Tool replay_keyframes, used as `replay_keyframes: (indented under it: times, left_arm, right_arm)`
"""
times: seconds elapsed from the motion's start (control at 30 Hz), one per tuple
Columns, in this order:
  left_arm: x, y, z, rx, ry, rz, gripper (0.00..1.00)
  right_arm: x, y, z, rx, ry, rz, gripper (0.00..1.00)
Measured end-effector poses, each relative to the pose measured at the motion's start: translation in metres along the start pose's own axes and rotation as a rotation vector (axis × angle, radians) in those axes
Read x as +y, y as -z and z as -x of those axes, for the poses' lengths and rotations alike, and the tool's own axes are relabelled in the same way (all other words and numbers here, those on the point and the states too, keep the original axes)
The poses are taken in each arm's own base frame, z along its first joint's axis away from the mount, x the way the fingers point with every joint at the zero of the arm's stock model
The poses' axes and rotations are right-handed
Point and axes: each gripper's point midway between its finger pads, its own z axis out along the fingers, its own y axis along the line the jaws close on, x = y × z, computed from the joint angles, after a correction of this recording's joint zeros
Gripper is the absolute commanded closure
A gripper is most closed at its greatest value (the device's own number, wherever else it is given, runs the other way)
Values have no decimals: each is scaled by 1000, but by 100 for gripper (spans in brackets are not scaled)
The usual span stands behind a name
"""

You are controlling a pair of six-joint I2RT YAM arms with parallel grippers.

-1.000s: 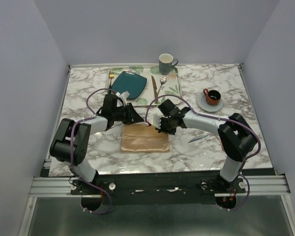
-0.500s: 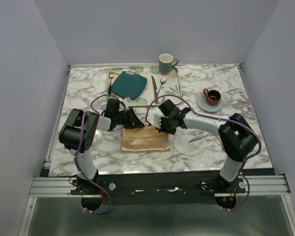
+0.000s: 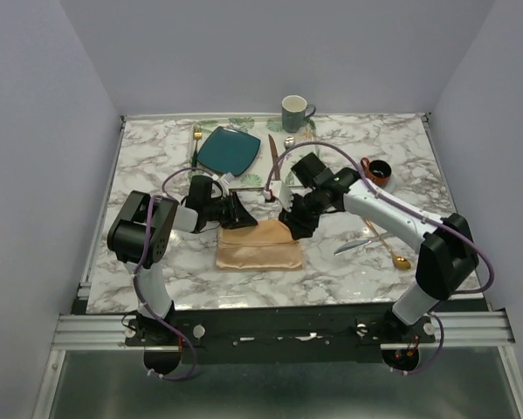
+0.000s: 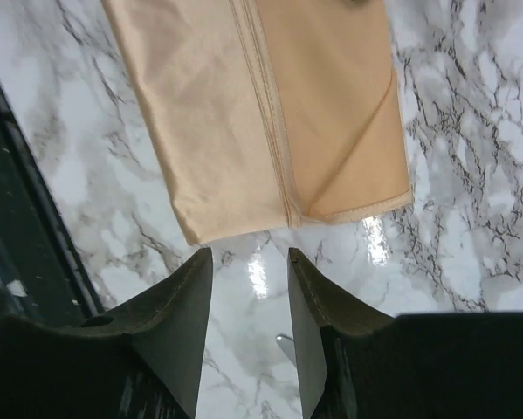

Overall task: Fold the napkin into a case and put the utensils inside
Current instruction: Fold the lower triangle-folded napkin at the center of the board.

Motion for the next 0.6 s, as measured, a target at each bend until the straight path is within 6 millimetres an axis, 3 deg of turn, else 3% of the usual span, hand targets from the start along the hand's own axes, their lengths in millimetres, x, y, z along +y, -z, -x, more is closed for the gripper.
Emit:
replay_keyframes:
  times: [0.07, 0.17, 0.27, 0.33, 0.43, 0.6]
  left_arm:
    - [0, 0, 0, 0, -3, -1, 70]
    - [0, 0, 0, 2, -9, -3, 70]
    - [0, 0, -1, 3, -17, -4, 70]
    - [0, 0, -1, 3, -20, -5, 70]
    - [0, 0, -1, 4, -22, -5, 70]
    - [0, 0, -1, 3, -23, -5, 69]
  right_arm:
    - [-4, 11, 13, -51, -94, 39, 55]
    - [-26, 17, 30, -113, -236, 68, 57]
    - [-52, 9, 38, -163, -426, 140, 58]
    - [-60, -3, 33, -173, -563, 209, 59]
    - [-56, -19, 23, -164, -737, 308, 59]
    - [-29, -41, 7, -128, -914, 429, 62]
